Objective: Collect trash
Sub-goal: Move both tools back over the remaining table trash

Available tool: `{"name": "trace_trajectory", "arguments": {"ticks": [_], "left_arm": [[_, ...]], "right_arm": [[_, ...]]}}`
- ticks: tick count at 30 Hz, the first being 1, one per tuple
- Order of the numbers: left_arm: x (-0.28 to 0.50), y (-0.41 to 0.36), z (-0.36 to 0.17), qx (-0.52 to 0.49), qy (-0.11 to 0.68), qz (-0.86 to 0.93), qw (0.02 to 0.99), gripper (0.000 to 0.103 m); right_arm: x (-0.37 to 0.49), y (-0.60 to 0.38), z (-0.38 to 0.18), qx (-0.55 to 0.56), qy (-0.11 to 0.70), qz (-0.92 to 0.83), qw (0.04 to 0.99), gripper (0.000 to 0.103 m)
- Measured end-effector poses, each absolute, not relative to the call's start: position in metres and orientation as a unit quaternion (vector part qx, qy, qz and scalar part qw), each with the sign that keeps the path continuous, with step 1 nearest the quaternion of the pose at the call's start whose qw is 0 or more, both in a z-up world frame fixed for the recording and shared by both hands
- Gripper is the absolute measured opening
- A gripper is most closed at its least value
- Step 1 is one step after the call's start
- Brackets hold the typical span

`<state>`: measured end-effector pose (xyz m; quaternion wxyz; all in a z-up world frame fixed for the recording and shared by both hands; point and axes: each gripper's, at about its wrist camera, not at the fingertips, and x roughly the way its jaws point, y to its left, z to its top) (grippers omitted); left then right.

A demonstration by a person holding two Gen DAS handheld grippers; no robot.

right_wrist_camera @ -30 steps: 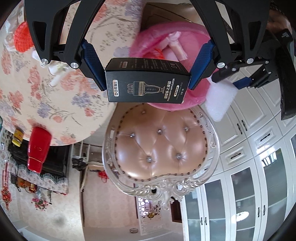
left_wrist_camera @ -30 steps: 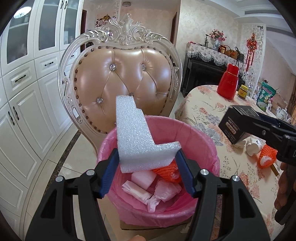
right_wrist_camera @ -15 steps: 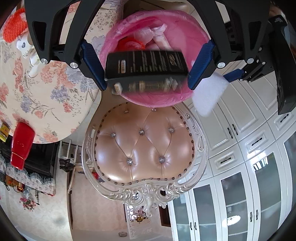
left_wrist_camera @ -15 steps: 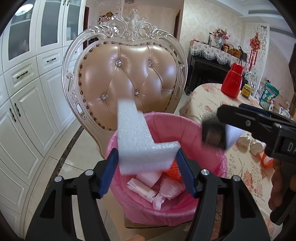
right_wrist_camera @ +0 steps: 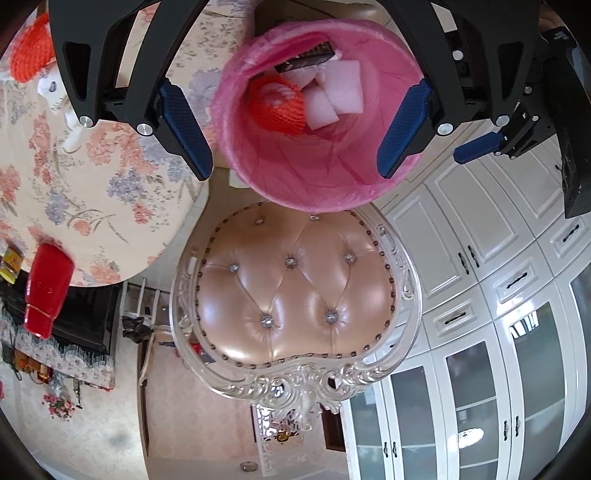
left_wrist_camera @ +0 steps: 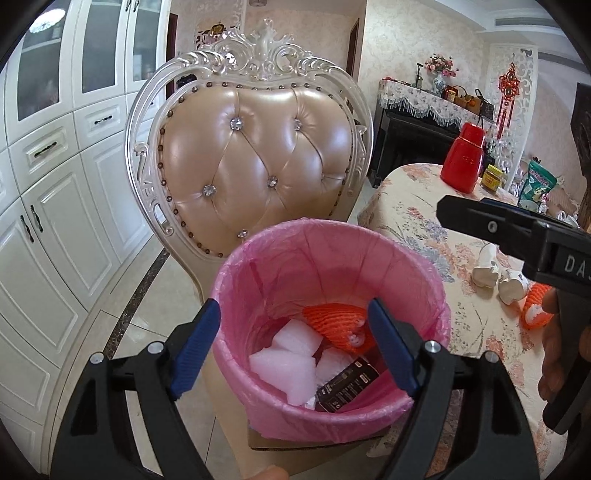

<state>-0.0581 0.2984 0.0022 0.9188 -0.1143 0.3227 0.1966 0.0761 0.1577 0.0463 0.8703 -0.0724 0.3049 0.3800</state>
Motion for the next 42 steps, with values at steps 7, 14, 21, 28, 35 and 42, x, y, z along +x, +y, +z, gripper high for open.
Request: {"name": "trace_trajectory", "arguments": {"ticks": [7, 14, 21, 28, 35, 42], "left_arm": [[-0.05, 0.28, 0.007, -0.108, 0.32, 0.178, 0.924, 0.079], [-0.032, 0.248, 0.01, -0.099, 0.319, 0.151, 0.93, 0.079], [-0.015, 0.213, 0.011, -0.095, 0.318, 0.124, 0.935, 0.079], [0.0, 0.18, 0.011, -0.088, 0.319, 0.098, 0.939, 0.079], [0.013, 0.149, 0.013, -0.078, 0.318, 0.074, 0.942, 0.079], [0.031, 0.112, 0.011, -0.061, 0.315, 0.039, 0.946, 0.079]], "right_arm": [[0.08, 0.121, 0.052, -0.068, 0.29, 0.35, 0.888, 0.085], [0.082, 0.075, 0.061, -0.063, 0.276, 0.319, 0.905, 0.085], [0.081, 0.023, 0.063, -0.06, 0.269, 0.284, 0.919, 0.085], [0.085, -0.038, 0.058, -0.051, 0.272, 0.241, 0.93, 0.085], [0.086, -0.09, 0.047, -0.046, 0.28, 0.204, 0.937, 0.085], [0.095, -0.142, 0.027, -0.039, 0.299, 0.166, 0.939, 0.085]]}}
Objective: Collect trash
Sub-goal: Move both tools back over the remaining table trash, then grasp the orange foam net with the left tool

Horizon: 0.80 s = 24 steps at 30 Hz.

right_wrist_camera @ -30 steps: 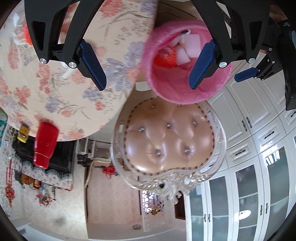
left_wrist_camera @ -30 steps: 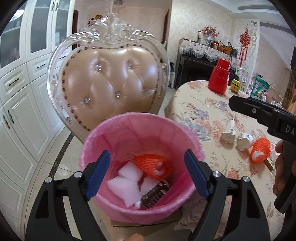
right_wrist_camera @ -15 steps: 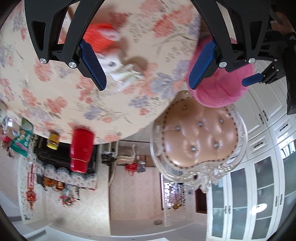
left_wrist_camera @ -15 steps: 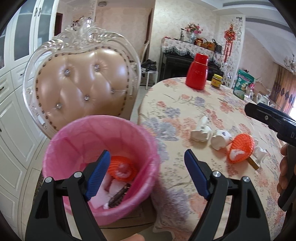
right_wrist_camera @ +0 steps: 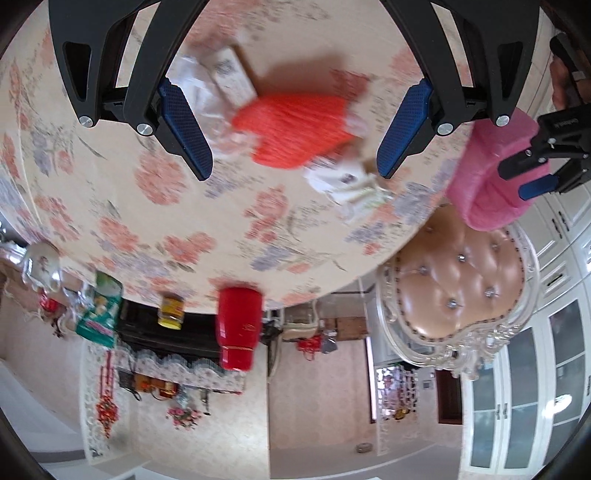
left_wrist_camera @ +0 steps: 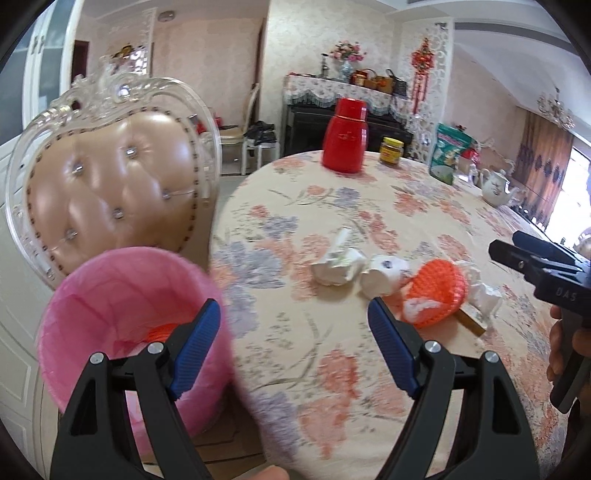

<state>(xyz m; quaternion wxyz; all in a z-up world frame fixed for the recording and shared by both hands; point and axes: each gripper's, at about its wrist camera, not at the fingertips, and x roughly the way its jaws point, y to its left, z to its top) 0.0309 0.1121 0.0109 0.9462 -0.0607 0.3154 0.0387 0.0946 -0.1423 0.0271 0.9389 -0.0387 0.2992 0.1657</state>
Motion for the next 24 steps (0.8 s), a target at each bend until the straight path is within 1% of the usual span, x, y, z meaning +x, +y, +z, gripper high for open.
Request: {"name": "trace_trajectory", "arguments": {"ticks": [19, 24], "left_arm": [[0.11, -0.013, -0.018, 0.002, 0.337, -0.08, 0.938, 0.079], [0.134, -0.038, -0.036, 0.017, 0.359, -0.098, 0.928, 0.079]], "right_arm": [[0.11, -0.246, -0.01, -0.002, 0.339, 0.103, 0.935, 0.085], [0.113, -0.257, -0.018, 0.0, 0.347, 0.101, 0.932, 0.085]]}}
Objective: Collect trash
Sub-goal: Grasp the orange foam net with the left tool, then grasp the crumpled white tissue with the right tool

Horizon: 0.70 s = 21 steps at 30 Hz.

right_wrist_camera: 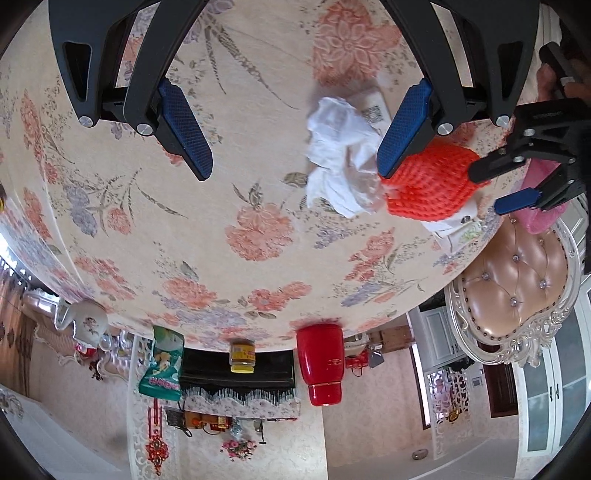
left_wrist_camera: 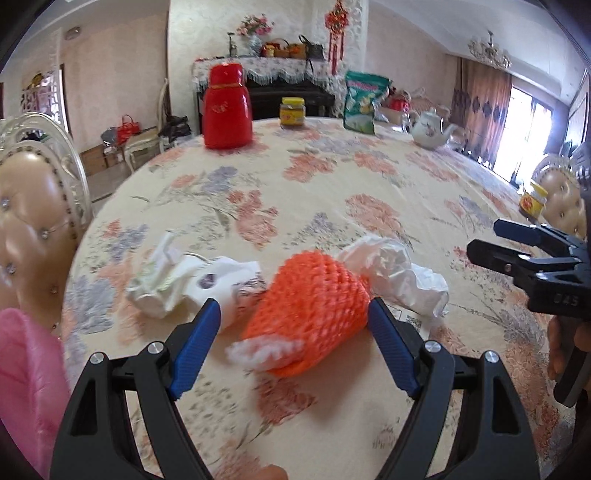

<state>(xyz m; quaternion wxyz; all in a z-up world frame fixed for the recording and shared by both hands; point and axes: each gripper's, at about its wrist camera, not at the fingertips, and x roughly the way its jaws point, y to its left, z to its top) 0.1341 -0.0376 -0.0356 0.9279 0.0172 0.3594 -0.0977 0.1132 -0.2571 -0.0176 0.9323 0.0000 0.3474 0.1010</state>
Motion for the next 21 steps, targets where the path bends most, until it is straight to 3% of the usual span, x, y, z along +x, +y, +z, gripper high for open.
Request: {"name": "trace_trajectory", "arguments": {"ticks": [4, 7, 10, 12, 15, 21], "left_arm": [[0.147, -0.048, -0.05, 0.027, 0.378, -0.102, 0.92, 0.078], [0.153, -0.047, -0.06, 0.028, 0.392, -0.098, 0.914, 0.071], [0.155, -0.044, -0.064, 0.028, 0.396, -0.095, 0.913, 0.062], [0.154, -0.044, -0.063, 0.031, 0.395, -0.096, 0.913, 0.047], [0.151, -0.042, -0.057, 0.03, 0.392, -0.101, 0.914, 0.034], [0.141, -0.035, -0.046, 0.023, 0.384, -0.101, 0.917, 0.029]], "right_arm": [[0.115, -0.26, -0.023, 0.001, 0.353, 0.101, 0.93, 0.085], [0.118, -0.258, -0.027, 0.001, 0.359, 0.107, 0.927, 0.085], [0.12, -0.25, -0.03, -0.005, 0.363, 0.118, 0.924, 0.085], [0.122, -0.244, -0.033, -0.009, 0.366, 0.125, 0.922, 0.085], [0.127, -0.234, -0.036, -0.016, 0.37, 0.132, 0.919, 0.085], [0.137, -0.219, -0.043, -0.03, 0.38, 0.138, 0.914, 0.085]]}}
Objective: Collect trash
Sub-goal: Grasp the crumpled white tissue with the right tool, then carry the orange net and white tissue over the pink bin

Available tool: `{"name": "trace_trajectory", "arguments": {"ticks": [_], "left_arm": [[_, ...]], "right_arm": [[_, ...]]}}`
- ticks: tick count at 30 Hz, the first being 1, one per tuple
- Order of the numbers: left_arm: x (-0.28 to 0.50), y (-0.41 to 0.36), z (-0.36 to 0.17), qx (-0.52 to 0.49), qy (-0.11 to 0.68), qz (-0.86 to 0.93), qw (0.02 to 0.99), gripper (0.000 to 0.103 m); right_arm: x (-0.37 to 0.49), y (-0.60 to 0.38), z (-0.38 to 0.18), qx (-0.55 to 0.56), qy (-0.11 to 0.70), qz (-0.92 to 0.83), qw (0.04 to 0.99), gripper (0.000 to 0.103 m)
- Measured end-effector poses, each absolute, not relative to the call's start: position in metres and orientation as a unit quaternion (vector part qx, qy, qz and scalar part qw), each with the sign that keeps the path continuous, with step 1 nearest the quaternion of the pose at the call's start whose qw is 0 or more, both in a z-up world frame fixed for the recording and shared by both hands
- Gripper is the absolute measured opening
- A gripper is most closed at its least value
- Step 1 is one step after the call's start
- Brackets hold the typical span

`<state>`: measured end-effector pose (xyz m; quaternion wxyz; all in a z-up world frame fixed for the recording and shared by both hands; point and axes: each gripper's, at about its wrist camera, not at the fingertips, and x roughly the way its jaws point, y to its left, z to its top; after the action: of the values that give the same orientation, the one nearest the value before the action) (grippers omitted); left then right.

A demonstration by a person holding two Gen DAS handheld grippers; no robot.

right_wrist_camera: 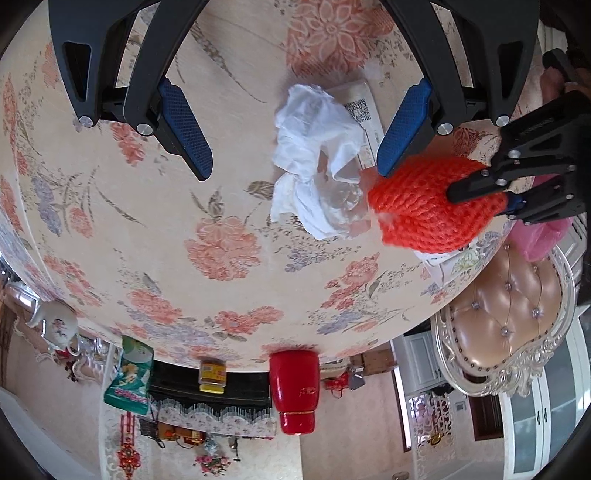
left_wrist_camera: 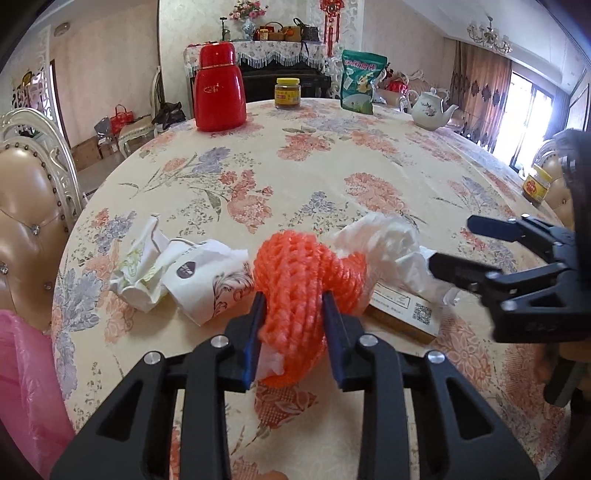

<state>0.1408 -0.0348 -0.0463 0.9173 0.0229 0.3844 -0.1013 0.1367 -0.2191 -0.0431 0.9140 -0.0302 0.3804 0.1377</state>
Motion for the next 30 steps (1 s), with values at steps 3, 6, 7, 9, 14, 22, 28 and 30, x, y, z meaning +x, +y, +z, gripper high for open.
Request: {"name": "trace_trajectory", "arguments": {"ticks": [3, 6, 7, 9, 14, 22, 28, 30], "left_arm": [[0.135, -0.029, -0.042, 0.008, 0.381, -0.107, 0.918, 0.026], [0.129, -0.026, -0.039, 0.004, 0.378, -0.107, 0.92, 0.025], [0.127, -0.025, -0.038, 0.002, 0.377, -0.108, 0.92, 0.025], [0.122, -0.023, -0.035, 0.001, 0.373, -0.108, 0.922, 0.024], [0.108, -0.018, -0.024, -0.003, 0.362, -0.114, 0.925, 0.024], [0.094, -0.013, -0.01, -0.004, 0.345, -0.116, 0.931, 0.024], [0.087, -0.011, 0.0, -0.006, 0.331, -0.114, 0.937, 0.024], [0.084, -0.01, 0.005, -0.009, 0.324, -0.114, 0.939, 0.024]], "right_arm": [[0.142, -0.215, -0.046, -0.033, 0.384, 0.138, 0.913, 0.085], [0.146, -0.209, -0.049, -0.039, 0.387, 0.138, 0.911, 0.085], [0.148, -0.208, -0.05, -0.042, 0.388, 0.137, 0.911, 0.085], [0.152, -0.205, -0.052, -0.046, 0.391, 0.135, 0.909, 0.085], [0.16, -0.197, -0.055, -0.05, 0.395, 0.135, 0.907, 0.085], [0.167, -0.186, -0.057, -0.053, 0.405, 0.145, 0.901, 0.059], [0.165, -0.182, -0.054, -0.064, 0.402, 0.149, 0.901, 0.028], [0.162, -0.183, -0.051, -0.064, 0.396, 0.148, 0.904, 0.026]]}}
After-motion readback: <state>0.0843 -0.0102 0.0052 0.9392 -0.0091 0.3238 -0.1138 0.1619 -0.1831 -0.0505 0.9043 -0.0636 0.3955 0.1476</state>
